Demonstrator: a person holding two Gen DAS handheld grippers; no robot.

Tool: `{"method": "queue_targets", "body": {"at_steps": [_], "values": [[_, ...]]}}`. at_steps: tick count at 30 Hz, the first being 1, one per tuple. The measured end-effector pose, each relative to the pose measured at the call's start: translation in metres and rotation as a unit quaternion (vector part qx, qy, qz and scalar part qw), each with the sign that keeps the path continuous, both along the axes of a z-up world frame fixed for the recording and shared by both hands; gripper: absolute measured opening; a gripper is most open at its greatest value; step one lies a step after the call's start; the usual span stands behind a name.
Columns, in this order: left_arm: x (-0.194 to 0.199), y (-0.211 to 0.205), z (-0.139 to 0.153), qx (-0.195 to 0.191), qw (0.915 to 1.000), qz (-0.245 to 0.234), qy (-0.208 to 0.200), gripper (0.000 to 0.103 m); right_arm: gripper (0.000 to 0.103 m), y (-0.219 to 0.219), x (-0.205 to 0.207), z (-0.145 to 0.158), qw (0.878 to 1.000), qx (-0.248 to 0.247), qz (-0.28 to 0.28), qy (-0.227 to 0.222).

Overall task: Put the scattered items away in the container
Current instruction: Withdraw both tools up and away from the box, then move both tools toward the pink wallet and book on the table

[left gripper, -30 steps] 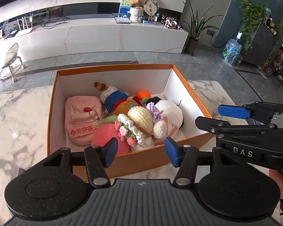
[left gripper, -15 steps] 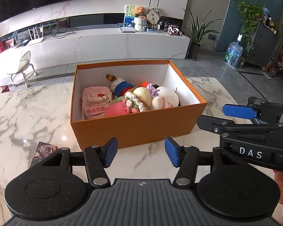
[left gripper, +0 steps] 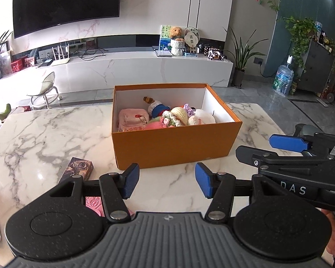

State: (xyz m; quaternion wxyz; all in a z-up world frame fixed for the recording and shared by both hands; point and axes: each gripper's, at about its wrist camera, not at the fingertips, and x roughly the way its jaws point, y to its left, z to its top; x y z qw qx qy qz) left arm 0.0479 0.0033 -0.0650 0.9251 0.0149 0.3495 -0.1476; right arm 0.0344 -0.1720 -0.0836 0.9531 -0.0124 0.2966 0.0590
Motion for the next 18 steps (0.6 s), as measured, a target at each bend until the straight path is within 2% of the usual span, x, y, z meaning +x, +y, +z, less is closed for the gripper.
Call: {"method": "queue_targets", "body": {"at_steps": [18], "values": [[-0.044,0.027,0.002,0.006,0.9995,0.015,-0.027,0.065,0.065,0.032,-0.043,0.002,1.0,-0.013,-0.006,-0.019]]}}
